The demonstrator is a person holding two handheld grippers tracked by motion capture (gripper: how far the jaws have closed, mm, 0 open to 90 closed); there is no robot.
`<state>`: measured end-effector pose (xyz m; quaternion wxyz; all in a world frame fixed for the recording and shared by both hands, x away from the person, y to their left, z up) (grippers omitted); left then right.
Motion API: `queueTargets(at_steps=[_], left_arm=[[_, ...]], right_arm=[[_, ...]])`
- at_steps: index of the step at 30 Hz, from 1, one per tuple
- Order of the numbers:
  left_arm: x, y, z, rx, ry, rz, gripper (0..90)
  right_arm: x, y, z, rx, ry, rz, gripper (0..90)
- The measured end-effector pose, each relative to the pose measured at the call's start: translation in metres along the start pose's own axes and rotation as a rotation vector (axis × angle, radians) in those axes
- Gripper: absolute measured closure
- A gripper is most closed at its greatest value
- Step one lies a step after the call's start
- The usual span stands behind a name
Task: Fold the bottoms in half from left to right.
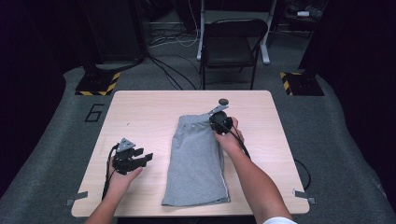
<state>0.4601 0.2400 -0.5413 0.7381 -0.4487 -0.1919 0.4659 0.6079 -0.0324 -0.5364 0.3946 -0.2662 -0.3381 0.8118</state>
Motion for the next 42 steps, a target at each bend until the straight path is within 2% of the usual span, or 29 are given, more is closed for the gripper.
queueTargets(at_steps=[2, 4, 6, 7, 9, 10, 11, 12, 13, 14, 15, 16, 17, 19, 21, 24, 25, 26, 27, 30, 31, 33, 35, 37, 42], left_arm=[[-0.001, -0.001, -0.002, -0.012, -0.003, -0.001, 48.0], [-0.002, 0.0, -0.002, -0.007, 0.002, -0.001, 48.0], [-0.003, 0.0, -0.002, 0.004, 0.008, -0.01, 47.9], [-0.004, 0.001, -0.003, 0.008, 0.01, -0.004, 48.0], [-0.004, 0.0, -0.004, 0.004, 0.006, -0.006, 48.0], [-0.004, 0.0, -0.004, -0.002, 0.004, -0.013, 47.9], [-0.005, 0.0, -0.003, 0.006, 0.012, -0.009, 47.9], [-0.005, 0.0, -0.003, 0.006, 0.012, -0.009, 47.9], [-0.004, 0.0, -0.003, 0.005, 0.01, -0.01, 47.9], [-0.004, 0.0, -0.003, 0.005, 0.01, -0.01, 47.9], [-0.004, 0.0, -0.003, 0.007, 0.01, -0.008, 47.9], [-0.004, 0.0, -0.003, 0.004, 0.009, -0.008, 47.9], [-0.004, -0.002, -0.003, -0.004, 0.007, -0.009, 47.9], [-0.004, -0.003, -0.003, -0.01, 0.003, -0.011, 47.9], [-0.004, -0.003, -0.003, -0.004, 0.002, -0.018, 47.4], [-0.005, -0.003, -0.004, -0.004, 0.004, -0.009, 47.0], [-0.005, -0.003, -0.005, -0.003, 0.007, -0.006, 46.7], [-0.005, -0.003, -0.005, -0.003, 0.007, -0.006, 46.6], [-0.005, -0.002, -0.007, -0.003, 0.007, -0.003, 46.6], [-0.004, -0.001, -0.008, 0.004, 0.013, -0.004, 46.5], [-0.002, -0.001, -0.009, 0.004, 0.008, -0.003, 46.5], [-0.002, -0.001, -0.009, -0.003, 0.007, 0.001, 46.5], [0.0, -0.001, -0.008, 0.004, 0.012, 0.008, 46.5], [0.0, -0.002, -0.008, 0.001, 0.015, 0.005, 46.3], [-0.005, -0.003, -0.014, 0.002, 0.023, -0.002, 45.7]], right_arm=[[-0.003, 0.011, -0.006, 0.031, -0.012, -0.025, 84.8], [-0.004, 0.017, -0.009, 0.049, -0.023, -0.01, 84.5], [0.002, 0.024, -0.015, 0.049, -0.067, -0.018, 82.4], [0.004, 0.028, -0.019, 0.067, -0.068, -0.021, 79.2], [0.005, 0.029, -0.02, 0.067, -0.066, -0.034, 77.0], [0.003, 0.028, -0.02, 0.06, -0.062, -0.025, 73.7], [0.002, 0.024, -0.015, 0.044, -0.052, -0.037, 65.2], [0.002, 0.024, -0.015, 0.044, -0.052, -0.037, 65.2], [0.002, 0.018, -0.005, 0.008, -0.061, -0.047, 63.5], [0.002, 0.018, -0.005, 0.008, -0.061, -0.047, 63.5], [0.003, 0.017, 0.005, -0.013, -0.061, -0.028, 62.2], [0.003, 0.017, 0.005, -0.013, -0.061, -0.028, 62.2], [0.007, 0.021, 0.015, -0.02, -0.07, -0.018, 61.2], [0.009, 0.024, 0.02, -0.026, -0.077, -0.02, 61.1], [0.018, 0.037, 0.033, -0.029, -0.104, -0.045, 59.5], [0.024, 0.045, 0.041, -0.04, -0.114, -0.051, 58.3], [0.03, 0.054, 0.048, -0.034, -0.103, -0.059, 56.8], [0.03, 0.054, 0.048, -0.034, -0.103, -0.059, 56.8], [0.038, 0.064, 0.052, -0.025, -0.114, -0.056, 55.9], [0.044, 0.075, 0.052, -0.005, -0.12, -0.055, 55.9], [0.048, 0.083, 0.052, 0.014, -0.115, -0.036, 56.6], [0.05, 0.086, 0.053, 0.023, -0.099, -0.032, 57.3], [0.048, 0.092, 0.053, 0.028, -0.061, -0.012, 58.4], [0.045, 0.094, 0.055, 0.033, -0.045, -0.028, 59.0], [0.04, 0.099, 0.061, 0.024, -0.054, -0.041, 59.5]])
Point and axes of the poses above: each handheld gripper's, and its own axes: z roughly backward along the jaws, y roughly out of its underside, x roughly to its left, the point moved 10 cm from there along -z, roughly forward along the jaws, and after that the axes turned 5 degrees about -x, right-handed, at the moved point
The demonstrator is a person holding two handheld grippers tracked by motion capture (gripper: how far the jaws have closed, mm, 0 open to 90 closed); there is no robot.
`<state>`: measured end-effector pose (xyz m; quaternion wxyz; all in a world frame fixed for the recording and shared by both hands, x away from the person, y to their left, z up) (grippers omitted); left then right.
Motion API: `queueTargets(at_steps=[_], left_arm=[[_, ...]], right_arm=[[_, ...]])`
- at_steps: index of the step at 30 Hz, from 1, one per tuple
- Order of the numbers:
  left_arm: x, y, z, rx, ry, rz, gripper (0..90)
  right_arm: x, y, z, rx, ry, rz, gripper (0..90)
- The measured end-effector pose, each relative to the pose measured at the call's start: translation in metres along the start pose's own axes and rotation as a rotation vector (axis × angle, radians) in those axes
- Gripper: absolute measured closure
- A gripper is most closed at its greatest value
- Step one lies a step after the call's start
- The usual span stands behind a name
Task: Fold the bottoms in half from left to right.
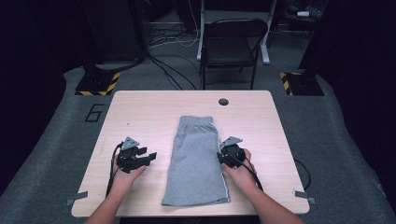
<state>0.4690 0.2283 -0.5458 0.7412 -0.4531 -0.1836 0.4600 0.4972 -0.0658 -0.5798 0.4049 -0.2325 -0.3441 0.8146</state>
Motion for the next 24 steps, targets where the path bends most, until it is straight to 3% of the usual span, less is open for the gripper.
queueTargets(at_steps=[6, 9, 11, 15, 18, 21, 24], left_arm=[[-0.006, 0.0, -0.009, 0.006, 0.008, -0.026, 37.5], [-0.01, -0.007, -0.011, -0.026, 0.034, 0.004, 35.5], [-0.013, -0.008, -0.012, -0.028, 0.047, 0.023, 35.4], [-0.013, -0.007, -0.015, -0.011, 0.052, 0.006, 33.6], [-0.013, -0.006, -0.018, -0.006, 0.063, 0.013, 30.2], [-0.015, -0.002, -0.02, 0.033, 0.079, 0.016, 31.4], [-0.016, -0.007, -0.021, 0.027, 0.084, -0.014, 32.9]], right_arm=[[0.004, 0.005, 0.004, -0.005, -0.026, 0.006, 59.1], [0.007, 0.001, 0.012, -0.034, -0.063, -0.037, 55.2], [0.005, -0.002, 0.014, -0.046, -0.068, -0.03, 53.9], [0.001, -0.006, 0.022, -0.084, -0.078, -0.044, 47.8], [0.0, -0.006, 0.025, -0.09, -0.088, -0.035, 45.4], [0.004, -0.007, 0.025, -0.087, -0.115, -0.025, 50.0], [0.007, -0.009, 0.025, -0.082, -0.13, 0.015, 52.6]])
Point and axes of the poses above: each handheld gripper's, and its own axes: z roughly backward along the jaws, y roughly out of its underside, x roughly to its left, the point moved 10 cm from there along -z, roughly forward along the jaws, and after that the axes turned 5 degrees about -x, right-handed, at the moved point
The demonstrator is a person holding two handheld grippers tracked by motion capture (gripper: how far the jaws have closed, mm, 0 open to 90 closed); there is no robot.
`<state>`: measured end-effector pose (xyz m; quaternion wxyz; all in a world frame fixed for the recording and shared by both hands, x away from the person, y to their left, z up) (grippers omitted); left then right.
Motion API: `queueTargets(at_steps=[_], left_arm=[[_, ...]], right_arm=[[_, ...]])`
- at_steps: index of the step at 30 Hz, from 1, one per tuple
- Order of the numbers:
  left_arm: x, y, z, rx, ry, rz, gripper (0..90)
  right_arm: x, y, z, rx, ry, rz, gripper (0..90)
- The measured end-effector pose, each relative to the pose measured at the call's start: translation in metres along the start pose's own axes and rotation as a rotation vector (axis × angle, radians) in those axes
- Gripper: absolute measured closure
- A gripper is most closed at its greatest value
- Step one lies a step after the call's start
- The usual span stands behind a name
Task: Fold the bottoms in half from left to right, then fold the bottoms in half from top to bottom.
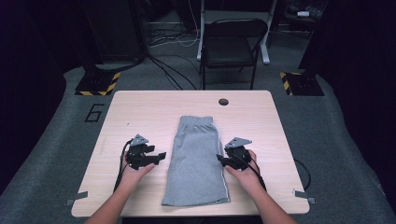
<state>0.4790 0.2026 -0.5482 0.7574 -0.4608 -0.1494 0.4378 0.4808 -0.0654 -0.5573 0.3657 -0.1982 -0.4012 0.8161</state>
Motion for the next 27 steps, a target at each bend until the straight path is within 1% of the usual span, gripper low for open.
queueTargets(at_steps=[1, 2, 3, 4, 5, 6, 7, 8, 9, 10, 11, 12, 13, 14, 15, 16, 17, 18, 19, 20, 21, 22, 23, 24, 25, 26, 27], left_arm=[[-0.002, -0.004, -0.002, -0.005, 0.007, -0.017, 33.8], [-0.002, -0.004, -0.002, -0.005, 0.007, -0.017, 34.0], [-0.003, -0.008, -0.002, -0.026, 0.003, -0.037, 36.9], [-0.003, -0.008, -0.002, -0.026, 0.003, -0.037, 39.4], [-0.003, -0.009, -0.003, -0.018, 0.004, -0.035, 39.6], [-0.003, -0.009, -0.003, -0.018, 0.004, -0.035, 39.7], [-0.004, -0.009, -0.005, -0.02, 0.002, -0.027, 39.7], [-0.004, -0.01, -0.006, -0.017, 0.003, -0.023, 40.6], [-0.005, -0.014, -0.008, -0.016, 0.012, -0.017, 41.1], [-0.005, -0.014, -0.008, -0.016, 0.012, -0.017, 41.1], [-0.005, -0.016, -0.009, -0.014, 0.016, -0.026, 41.1], [-0.006, -0.02, -0.011, -0.032, 0.014, -0.021, 41.1], [-0.007, -0.022, -0.012, -0.025, 0.022, -0.014, 40.9], [-0.007, -0.024, -0.014, -0.022, 0.023, -0.022, 40.9], [-0.008, -0.025, -0.016, -0.014, 0.022, -0.015, 41.5], [-0.008, -0.027, -0.019, -0.015, 0.011, -0.031, 43.2], [-0.01, -0.029, -0.024, -0.016, 0.022, -0.023, 46.7], [-0.01, -0.029, -0.024, -0.016, 0.022, -0.023, 46.9], [-0.012, -0.03, -0.026, -0.01, 0.022, -0.011, 46.9], [-0.012, -0.03, -0.03, -0.007, 0.022, -0.024, 47.1], [-0.013, -0.032, -0.035, 0.0, 0.032, -0.023, 47.5], [-0.013, -0.032, -0.035, 0.0, 0.032, -0.023, 47.6], [-0.013, -0.034, -0.041, 0.004, 0.034, -0.021, 47.6], [-0.013, -0.034, -0.041, 0.004, 0.034, -0.021, 47.6], [-0.012, -0.035, -0.047, -0.001, 0.037, -0.001, 47.4], [-0.012, -0.035, -0.051, -0.002, 0.031, 0.022, 47.3], [-0.011, -0.033, -0.054, 0.006, 0.031, 0.029, 47.1]], right_arm=[[0.001, -0.001, 0.0, 0.009, -0.005, 0.004, 53.1], [0.001, -0.001, 0.0, 0.009, -0.005, 0.004, 53.1], [0.005, -0.002, 0.001, 0.021, -0.048, -0.013, 55.5], [0.005, -0.002, 0.001, 0.021, -0.048, -0.013, 55.5], [0.007, -0.002, 0.002, 0.036, -0.071, -0.028, 55.9], [0.008, -0.003, 0.002, 0.038, -0.074, -0.035, 55.9], [0.008, -0.003, 0.002, 0.038, -0.074, -0.035, 55.9], [0.007, -0.005, 0.002, 0.029, -0.071, -0.02, 55.6], [0.005, -0.008, 0.002, 0.033, -0.06, -0.018, 54.4], [0.005, -0.008, 0.002, 0.033, -0.06, -0.018, 54.4], [0.003, -0.012, 0.001, 0.025, -0.06, -0.007, 53.6], [0.001, -0.015, 0.001, 0.018, -0.064, -0.018, 52.2], [-0.002, -0.02, 0.0, 0.009, -0.063, -0.041, 49.7], [-0.002, -0.02, 0.0, 0.009, -0.063, -0.041, 49.7], [-0.004, -0.022, -0.001, 0.015, -0.067, -0.036, 49.6], [-0.005, -0.025, -0.002, 0.001, -0.07, -0.042, 49.6], [-0.008, -0.028, -0.003, 0.008, -0.075, -0.038, 51.3], [-0.008, -0.028, -0.003, 0.008, -0.075, -0.038, 51.3], [-0.009, -0.029, -0.003, 0.012, -0.076, -0.041, 52.2], [-0.009, -0.031, -0.003, 0.011, -0.078, -0.046, 53.4], [-0.009, -0.033, -0.005, 0.002, -0.092, -0.058, 54.3], [-0.009, -0.033, -0.005, 0.002, -0.092, -0.058, 54.3], [-0.011, -0.032, -0.009, 0.015, -0.09, -0.056, 54.6], [-0.011, -0.032, -0.009, 0.015, -0.09, -0.056, 54.6], [-0.013, -0.03, -0.015, 0.027, -0.081, -0.058, 54.6], [-0.013, -0.028, -0.017, 0.037, -0.073, -0.074, 54.5], [-0.016, -0.028, -0.021, 0.035, -0.07, -0.059, 53.9]])
Point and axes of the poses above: each handheld gripper's, and its own axes: z roughly backward along the jaws, y roughly out of its underside, x roughly to its left, the point moved 10 cm from there along -z, roughly forward along the jaws, and after that the axes turned 5 degrees about -x, right-handed, at the moved point
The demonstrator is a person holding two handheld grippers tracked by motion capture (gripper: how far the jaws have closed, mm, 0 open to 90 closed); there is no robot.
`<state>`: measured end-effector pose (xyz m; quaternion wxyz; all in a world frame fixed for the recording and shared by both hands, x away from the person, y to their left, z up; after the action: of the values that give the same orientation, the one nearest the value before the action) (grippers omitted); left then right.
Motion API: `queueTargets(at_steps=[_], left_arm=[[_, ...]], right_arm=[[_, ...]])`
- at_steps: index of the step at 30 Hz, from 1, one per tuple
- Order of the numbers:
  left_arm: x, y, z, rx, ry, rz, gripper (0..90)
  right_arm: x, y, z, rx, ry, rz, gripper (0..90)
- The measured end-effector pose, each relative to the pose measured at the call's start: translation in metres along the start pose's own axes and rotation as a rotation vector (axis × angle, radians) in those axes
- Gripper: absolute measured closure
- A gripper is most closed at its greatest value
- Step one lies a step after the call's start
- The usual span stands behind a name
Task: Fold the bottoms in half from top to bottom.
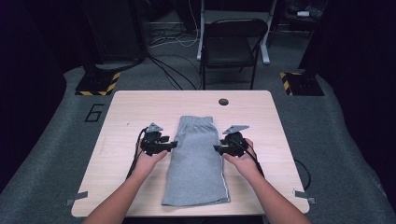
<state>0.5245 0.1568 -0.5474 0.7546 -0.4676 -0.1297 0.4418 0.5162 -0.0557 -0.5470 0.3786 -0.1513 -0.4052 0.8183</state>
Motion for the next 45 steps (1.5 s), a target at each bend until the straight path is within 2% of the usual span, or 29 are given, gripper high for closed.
queueTargets(at_steps=[3, 5, 8, 10, 12, 15, 16, 21, 22, 25, 27, 28, 29, 30, 35, 39, 40, 42, 44, 45], left_arm=[[0.003, 0.005, -0.01, 0.014, -0.019, 0.006, 46.6], [0.006, 0.007, -0.015, 0.02, -0.027, -0.003, 45.9], [0.009, 0.008, -0.021, 0.01, -0.036, 0.039, 44.9], [0.011, 0.01, -0.023, 0.022, -0.038, 0.054, 44.9], [0.012, 0.012, -0.026, 0.031, -0.049, 0.059, 44.9], [0.011, 0.014, -0.03, 0.042, -0.052, 0.058, 44.9], [0.012, 0.015, -0.031, 0.046, -0.055, 0.054, 44.9], [0.01, 0.018, -0.038, 0.053, -0.059, 0.068, 45.0], [0.009, 0.018, -0.04, 0.049, -0.062, 0.056, 45.5], [0.008, 0.017, -0.041, 0.046, -0.061, 0.046, 48.8], [0.006, 0.018, -0.041, 0.051, -0.054, 0.048, 51.0], [0.005, 0.018, -0.042, 0.045, -0.048, 0.048, 55.3], [0.005, 0.018, -0.042, 0.045, -0.048, 0.048, 58.1], [0.004, 0.018, -0.042, 0.052, -0.041, 0.042, 60.1], [0.002, 0.021, -0.04, 0.078, -0.021, 0.043, 74.3], [0.002, 0.021, -0.035, 0.089, -0.008, 0.03, 80.5], [0.004, 0.022, -0.032, 0.107, -0.006, 0.009, 82.2], [0.005, 0.022, -0.03, 0.109, -0.009, -0.005, 83.0], [0.004, 0.023, -0.029, 0.113, -0.008, 0.0, 83.2], [0.004, 0.023, -0.028, 0.118, -0.006, -0.001, 83.3]], right_arm=[[-0.002, 0.002, -0.008, -0.008, 0.009, -0.028, 50.9], [-0.004, 0.003, -0.014, -0.007, 0.006, -0.024, 48.7], [-0.005, 0.006, -0.021, 0.004, 0.014, -0.034, 47.4], [-0.008, 0.006, -0.026, 0.002, 0.021, -0.034, 46.3], [-0.009, 0.007, -0.03, 0.006, 0.024, -0.057, 45.6], [-0.011, 0.009, -0.033, 0.019, 0.039, -0.069, 44.7], [-0.014, 0.009, -0.034, 0.017, 0.047, -0.054, 44.3], [-0.017, 0.012, -0.037, 0.027, 0.063, -0.081, 44.5], [-0.017, 0.014, -0.039, 0.03, 0.073, -0.094, 44.6], [-0.019, 0.016, -0.038, 0.04, 0.067, -0.081, 44.9], [-0.019, 0.016, -0.04, 0.034, 0.062, -0.087, 46.2], [-0.017, 0.016, -0.041, 0.038, 0.054, -0.093, 50.3], [-0.017, 0.016, -0.041, 0.038, 0.054, -0.093, 50.3], [-0.014, 0.016, -0.042, 0.037, 0.03, -0.086, 58.2], [-0.008, 0.015, -0.041, 0.039, 0.011, -0.059, 68.8], [-0.005, 0.013, -0.04, 0.037, 0.002, -0.041, 73.6], [-0.003, 0.014, -0.039, 0.044, -0.004, -0.041, 75.5], [-0.001, 0.013, -0.039, 0.042, -0.009, -0.048, 76.4], [-0.001, 0.012, -0.039, 0.042, -0.013, -0.041, 76.6], [0.002, 0.013, -0.037, 0.055, -0.028, -0.055, 76.8]])
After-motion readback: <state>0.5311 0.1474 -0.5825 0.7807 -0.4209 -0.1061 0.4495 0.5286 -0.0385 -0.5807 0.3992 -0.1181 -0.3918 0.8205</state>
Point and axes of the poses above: each handheld gripper's, and its own axes: z roughly backward along the jaws, y roughly out of its underside, x roughly to its left, the point moved 10 cm from there along -z, roughly forward along the jaws, and after that the axes turned 5 degrees about -x, right-handed, at the moved point
